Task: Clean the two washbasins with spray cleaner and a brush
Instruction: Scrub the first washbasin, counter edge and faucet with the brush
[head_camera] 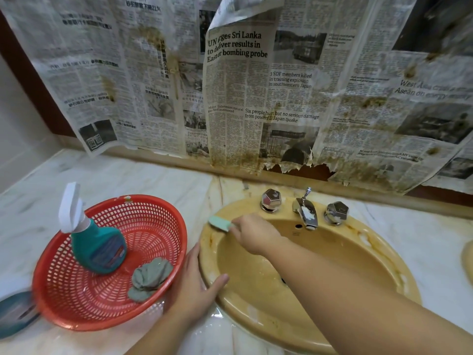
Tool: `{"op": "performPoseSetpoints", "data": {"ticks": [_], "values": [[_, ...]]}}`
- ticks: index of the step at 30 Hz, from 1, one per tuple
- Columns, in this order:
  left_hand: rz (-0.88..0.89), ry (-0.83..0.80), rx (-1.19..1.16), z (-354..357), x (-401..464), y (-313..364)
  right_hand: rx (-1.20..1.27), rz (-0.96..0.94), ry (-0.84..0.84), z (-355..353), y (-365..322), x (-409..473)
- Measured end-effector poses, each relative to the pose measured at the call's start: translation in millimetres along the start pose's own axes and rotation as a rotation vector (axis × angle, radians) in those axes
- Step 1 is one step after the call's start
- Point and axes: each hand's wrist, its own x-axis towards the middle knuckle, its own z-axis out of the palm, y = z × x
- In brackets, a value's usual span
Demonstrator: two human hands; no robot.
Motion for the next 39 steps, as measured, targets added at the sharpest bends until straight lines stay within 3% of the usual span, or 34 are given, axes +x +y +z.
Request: {"op": "performPoseSetpoints", "data": {"ticks": [4,8,13,18,23,27,29,32,33,37,39], "values": [[-0.007,0.017,0.001,0,-1,4,-0.016,0.274,0.160,-19,26,14],[-0.002,0.012,0.000,0,0,1,-0.006,0.060,0.002,-12,2,10],[-0.004,0.005,0.008,3,2,0,-0.152,0.243,0.133,-18,19,10],[0.009,0.019,0.006,4,2,0,-0.036,-0.066,-0.025,10,1,0],[-0.033,0.020,0.025,4,1,1,-0.010,0.240,0.138,-5,30,22],[-0.063,-0.001,0.034,6,4,-6,-0.001,-0.164,-0.158,-9,7,13],[-0.072,-0.007,0.034,7,4,-7,-0.104,-0.141,-0.124,-21,11,16],[-0.076,-0.002,0.049,8,3,-7,-0.206,0.144,0.095,-28,29,27],[-0.078,0.000,0.050,8,3,-7,-0.168,0.122,0.087,-25,29,23],[-0.068,0.010,0.053,9,5,-7,-0.017,-0.236,-0.220,-5,13,3],[-0.076,0.004,0.076,10,6,-7,-0.087,-0.178,-0.076,-12,15,14]]}}
